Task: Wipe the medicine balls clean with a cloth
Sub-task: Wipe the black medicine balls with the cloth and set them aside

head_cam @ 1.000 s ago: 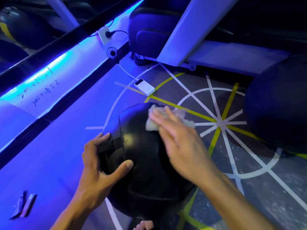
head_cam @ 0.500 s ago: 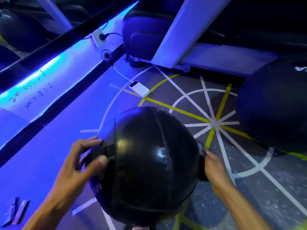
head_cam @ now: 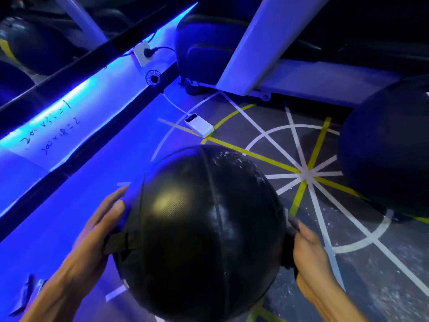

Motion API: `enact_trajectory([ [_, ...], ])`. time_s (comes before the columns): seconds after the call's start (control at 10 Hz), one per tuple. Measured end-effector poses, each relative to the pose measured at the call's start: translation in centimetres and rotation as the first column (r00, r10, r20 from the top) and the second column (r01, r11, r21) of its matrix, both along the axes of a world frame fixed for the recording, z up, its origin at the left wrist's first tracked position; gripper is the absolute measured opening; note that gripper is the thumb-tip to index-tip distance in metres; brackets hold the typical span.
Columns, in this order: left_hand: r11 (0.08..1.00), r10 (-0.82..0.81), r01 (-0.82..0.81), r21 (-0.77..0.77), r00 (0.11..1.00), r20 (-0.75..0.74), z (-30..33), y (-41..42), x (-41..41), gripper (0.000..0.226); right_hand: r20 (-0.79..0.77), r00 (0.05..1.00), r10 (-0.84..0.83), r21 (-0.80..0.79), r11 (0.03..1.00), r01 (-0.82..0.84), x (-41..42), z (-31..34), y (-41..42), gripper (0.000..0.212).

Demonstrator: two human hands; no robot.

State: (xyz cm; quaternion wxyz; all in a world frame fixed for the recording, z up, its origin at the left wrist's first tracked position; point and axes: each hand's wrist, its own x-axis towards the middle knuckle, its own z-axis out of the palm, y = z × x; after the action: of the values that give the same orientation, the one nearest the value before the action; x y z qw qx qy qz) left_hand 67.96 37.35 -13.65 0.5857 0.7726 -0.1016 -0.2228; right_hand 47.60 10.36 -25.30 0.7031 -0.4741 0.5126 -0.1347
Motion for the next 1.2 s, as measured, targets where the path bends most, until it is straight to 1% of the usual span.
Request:
enact_trajectory([
  [0.1,1.000,-0.019,0.021,-0.016,0.998,0.067,-1.1,-0.2,0.6,0.097,0.025,1.000,0.002,0.007,1.000,-0.002,1.0,0.0,0.5,0.028],
  [0.2,0.999,-0.045,0.043,0.020,0.992,0.114,-1.7,-1.2,0.4,0.100,0.000,0.998,-0.066,0.026,0.997,0.066,1.4,-1.1,1.6,0.035],
  [0.3,0.997,-0.065,0.059,0.046,0.988,0.139,-2.8,-1.3,0.4,0.104,-0.042,0.992,-0.123,-0.054,0.991,0.121,1.1,-1.2,2.7,0.035],
  [0.4,0.997,-0.063,0.056,0.048,0.985,0.160,-2.9,-1.1,-0.4,0.111,0.029,0.994,-0.104,-0.191,0.976,0.108,1.2,1.4,3.7,0.034],
  [0.5,0.998,-0.060,0.053,0.040,0.980,0.188,-2.7,-2.0,-1.0,0.100,0.152,0.982,0.115,-0.581,0.814,-0.005,3.0,6.3,5.2,0.040],
  [0.6,0.999,-0.036,0.030,0.030,0.976,0.214,-2.9,-2.8,-1.5,0.073,0.072,0.899,0.431,-0.924,0.369,-0.103,4.8,8.8,7.9,0.042],
  [0.7,0.999,-0.036,0.028,0.037,0.975,0.218,-3.1,-2.9,-1.7,0.073,0.007,0.855,0.518,-0.963,0.233,-0.133,4.7,6.6,7.5,0.046],
  [0.8,1.000,-0.016,0.011,0.024,0.976,0.215,-3.1,-2.6,-1.7,0.081,0.053,0.969,0.241,-0.726,0.676,-0.128,3.8,4.9,2.7,0.041],
  [0.9,1.000,-0.015,0.009,0.029,0.974,0.226,-3.2,-2.4,-2.2,0.084,0.057,0.988,0.146,-0.540,0.837,-0.093,3.5,5.0,1.4,0.039],
  [1.0,0.999,-0.033,0.028,0.025,0.972,0.232,-3.4,-2.3,-2.2,0.081,0.167,0.934,0.315,-0.756,0.649,-0.083,4.1,7.5,6.1,0.043],
  [1.1,0.999,-0.044,0.045,-0.003,0.977,0.211,-3.6,-1.3,-1.7,0.095,0.113,0.874,0.473,-0.914,0.394,-0.095,3.0,6.0,8.8,0.048],
  [1.2,0.999,-0.047,0.049,-0.006,0.982,0.183,-3.7,-1.1,-1.8,0.105,0.210,0.946,0.247,-0.749,0.663,-0.007,0.8,2.9,6.3,0.045],
])
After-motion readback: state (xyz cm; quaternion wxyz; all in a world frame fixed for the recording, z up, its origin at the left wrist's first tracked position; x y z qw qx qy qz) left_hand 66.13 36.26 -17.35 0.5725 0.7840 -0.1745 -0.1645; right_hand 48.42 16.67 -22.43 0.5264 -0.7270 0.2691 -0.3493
